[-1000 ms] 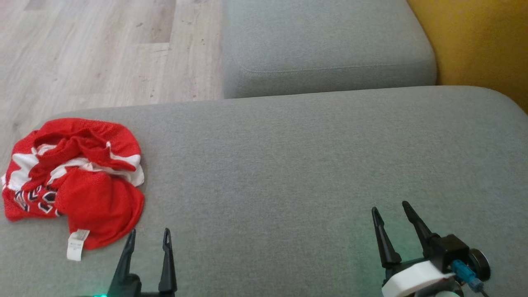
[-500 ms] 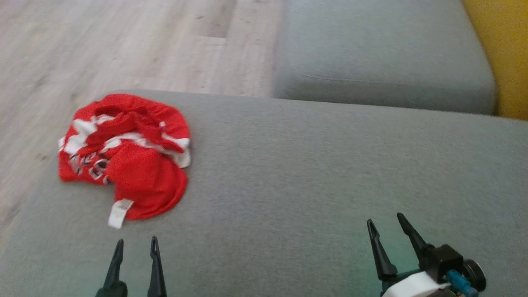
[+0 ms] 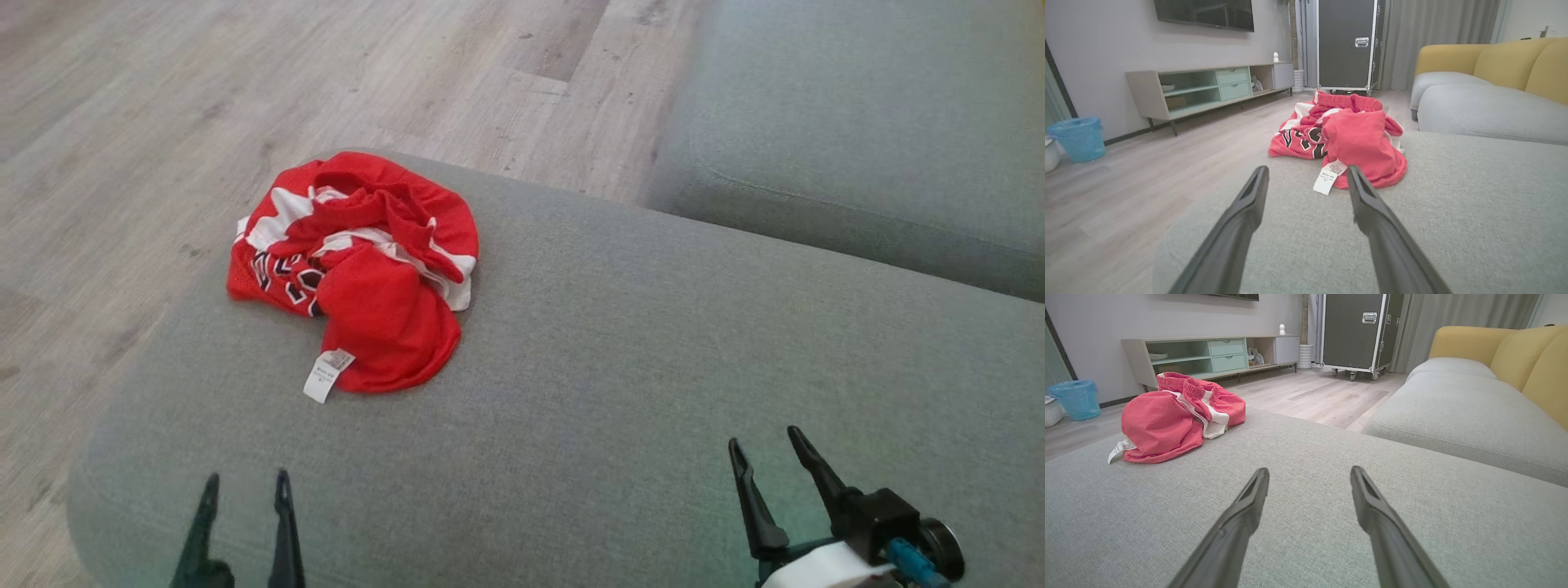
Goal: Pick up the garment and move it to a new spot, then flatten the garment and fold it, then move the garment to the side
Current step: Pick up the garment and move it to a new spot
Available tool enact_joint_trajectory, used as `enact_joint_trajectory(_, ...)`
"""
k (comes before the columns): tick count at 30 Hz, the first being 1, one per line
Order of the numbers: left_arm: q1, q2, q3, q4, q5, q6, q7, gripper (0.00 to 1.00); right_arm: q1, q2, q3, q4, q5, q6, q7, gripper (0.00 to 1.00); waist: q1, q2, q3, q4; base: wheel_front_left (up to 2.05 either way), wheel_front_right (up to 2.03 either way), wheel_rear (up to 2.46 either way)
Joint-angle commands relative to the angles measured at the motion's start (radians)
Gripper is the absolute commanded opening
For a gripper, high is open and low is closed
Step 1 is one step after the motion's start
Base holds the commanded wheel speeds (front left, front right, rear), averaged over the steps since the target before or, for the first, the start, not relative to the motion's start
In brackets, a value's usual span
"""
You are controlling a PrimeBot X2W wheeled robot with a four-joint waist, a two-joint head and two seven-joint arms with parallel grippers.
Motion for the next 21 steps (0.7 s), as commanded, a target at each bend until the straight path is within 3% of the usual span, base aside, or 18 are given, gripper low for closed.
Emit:
enact_joint_trajectory(1, -0.039, 0.012, 0.032, -0.066, 0.027, 0.013, -0.011, 1.00, -0.018, -0.009, 0.012, -0.037, -0.007, -0.001, -0.014, 1.00, 0.0000, 0.0000, 0.006, 0.010, 0.00, 0.00, 0.00)
enact_joint_trajectory(7, -0.047, 0.014, 0.029, -0.167, 0.053, 0.054, -0.011, 1.00, -0.012, -0.009, 0.000, -0.045, -0.040, -0.001, -0.014, 1.00, 0.0000, 0.0000, 0.030, 0.014, 0.00, 0.00, 0.00)
enact_joint_trajectory(11, -0.111, 0.025, 0.023, -0.243, 0.054, 0.055, -0.011, 1.00, -0.010, -0.009, -0.031, -0.064, -0.083, -0.001, -0.014, 1.00, 0.0000, 0.0000, 0.085, 0.011, 0.00, 0.00, 0.00)
enact_joint_trajectory(17, -0.380, 0.069, 0.033, -0.252, 0.054, 0.033, 0.034, 1.00, -0.061, -0.046, -0.078, -0.110, -0.163, -0.001, -0.014, 1.00, 0.0000, 0.0000, 0.238, 0.015, 0.00, 0.00, 0.00)
enact_joint_trajectory(21, -0.632, 0.108, 0.042, -0.111, 0.030, -0.009, 0.119, 1.00, -0.092, -0.108, -0.094, -0.150, -0.171, -0.001, -0.014, 1.00, 0.0000, 0.0000, 0.331, 0.022, 0.00, 0.00, 0.00)
